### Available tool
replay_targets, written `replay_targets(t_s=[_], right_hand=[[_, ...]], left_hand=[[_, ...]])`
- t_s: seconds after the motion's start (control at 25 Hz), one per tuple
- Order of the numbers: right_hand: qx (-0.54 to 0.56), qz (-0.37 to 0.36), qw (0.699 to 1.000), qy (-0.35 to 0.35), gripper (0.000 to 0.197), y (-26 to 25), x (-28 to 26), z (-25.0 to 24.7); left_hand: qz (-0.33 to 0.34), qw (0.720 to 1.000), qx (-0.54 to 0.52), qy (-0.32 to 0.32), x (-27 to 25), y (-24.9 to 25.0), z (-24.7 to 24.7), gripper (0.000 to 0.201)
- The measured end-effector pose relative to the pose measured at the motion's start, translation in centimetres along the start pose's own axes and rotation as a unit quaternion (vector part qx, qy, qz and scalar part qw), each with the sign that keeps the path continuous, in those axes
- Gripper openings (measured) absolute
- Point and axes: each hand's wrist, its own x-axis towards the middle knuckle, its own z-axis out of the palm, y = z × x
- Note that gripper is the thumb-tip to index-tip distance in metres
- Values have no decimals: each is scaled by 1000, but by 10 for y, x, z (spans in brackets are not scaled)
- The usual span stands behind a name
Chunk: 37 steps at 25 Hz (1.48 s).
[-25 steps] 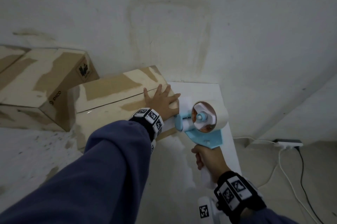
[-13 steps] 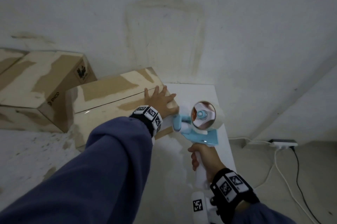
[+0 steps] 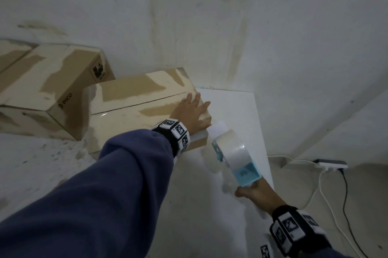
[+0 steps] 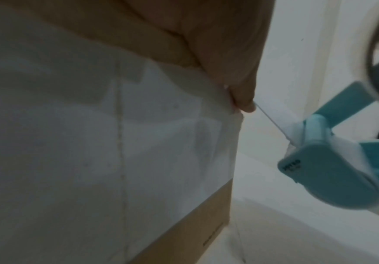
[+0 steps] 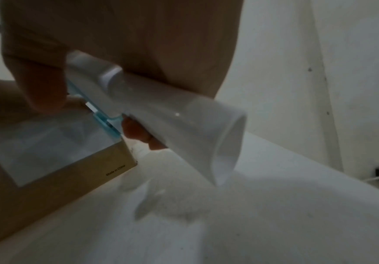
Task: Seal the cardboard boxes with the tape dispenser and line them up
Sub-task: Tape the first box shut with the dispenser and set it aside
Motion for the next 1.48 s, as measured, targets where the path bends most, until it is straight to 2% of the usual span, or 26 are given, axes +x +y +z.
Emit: replay_targets(t_s=[0.08, 0.12, 0.2, 0.32, 0.36, 0.4, 0.48, 0.6, 0.72, 0.84, 1.0, 1.04, 1.08, 1.12, 1.2, 1.24, 1.32, 1.36, 1.44, 1.48], right_hand=[[-86, -43, 994, -42, 44, 4, 5, -1], [-160, -76, 982, -69, 44, 6, 10, 1], [-314, -127, 935, -102, 39, 4, 24, 11], [-503, -159, 841, -118, 42, -15, 46, 42], [-539, -178, 815, -116, 42, -25, 53, 56], [-557, -190, 801, -111, 43, -32, 59, 70], [-567, -207, 789, -111, 47, -45, 72, 98], [-593, -191, 773, -125, 53, -60, 89, 140], [-567, -201, 791, -116, 54, -62, 101, 168], [-576, -201, 789, -74, 56, -64, 109, 179], [-488, -139, 858, -85, 64, -74, 113, 170], [-440, -154, 881, -76, 56, -80, 110, 168], [-391, -202, 897, -44, 44, -91, 103, 168], [-366, -262, 893, 26, 29, -101, 97, 167], [-355, -372, 836, 193, 11, -117, 93, 158], [-358, -389, 807, 262, 12, -127, 95, 151], [-352, -319, 800, 368, 22, -143, 105, 136], [-344, -255, 816, 389, 32, -144, 110, 128], [-329, -141, 862, 360, 53, -139, 119, 122], [-319, -124, 876, 339, 61, -135, 120, 122]], left_hand=[[31, 999, 2, -9, 1, -6, -3, 73], [50, 999, 4, -19, 2, -9, -4, 75], [80, 996, 6, -43, 4, -14, -7, 80], [82, 995, -15, -59, 0, -17, -8, 92], [70, 995, -32, -60, -4, -22, -11, 97], [54, 995, -57, -59, -10, -29, -14, 99], [17, 993, -106, -44, -23, -56, -23, 97], [-25, 992, -122, -16, -51, -111, -30, 90], [-61, 990, -127, -17, -76, -157, -23, 82], [-104, 984, -144, 9, -92, -189, -12, 77], [-127, 976, -173, 38, -100, -205, 0, 77], [-129, 973, -186, 40, -100, -205, 3, 78], [-133, 970, -202, 39, -101, -205, 4, 79], [-134, 965, -220, 39, -101, -205, 5, 80], [-135, 956, -255, 45, -102, -206, 8, 81], [-133, 952, -271, 53, -101, -207, 8, 81], [-131, 946, -290, 62, -100, -211, 10, 82], [-131, 945, -295, 63, -99, -213, 10, 83], [-132, 940, -308, 67, -96, -218, 11, 84], [-132, 937, -316, 71, -96, -219, 11, 84]])
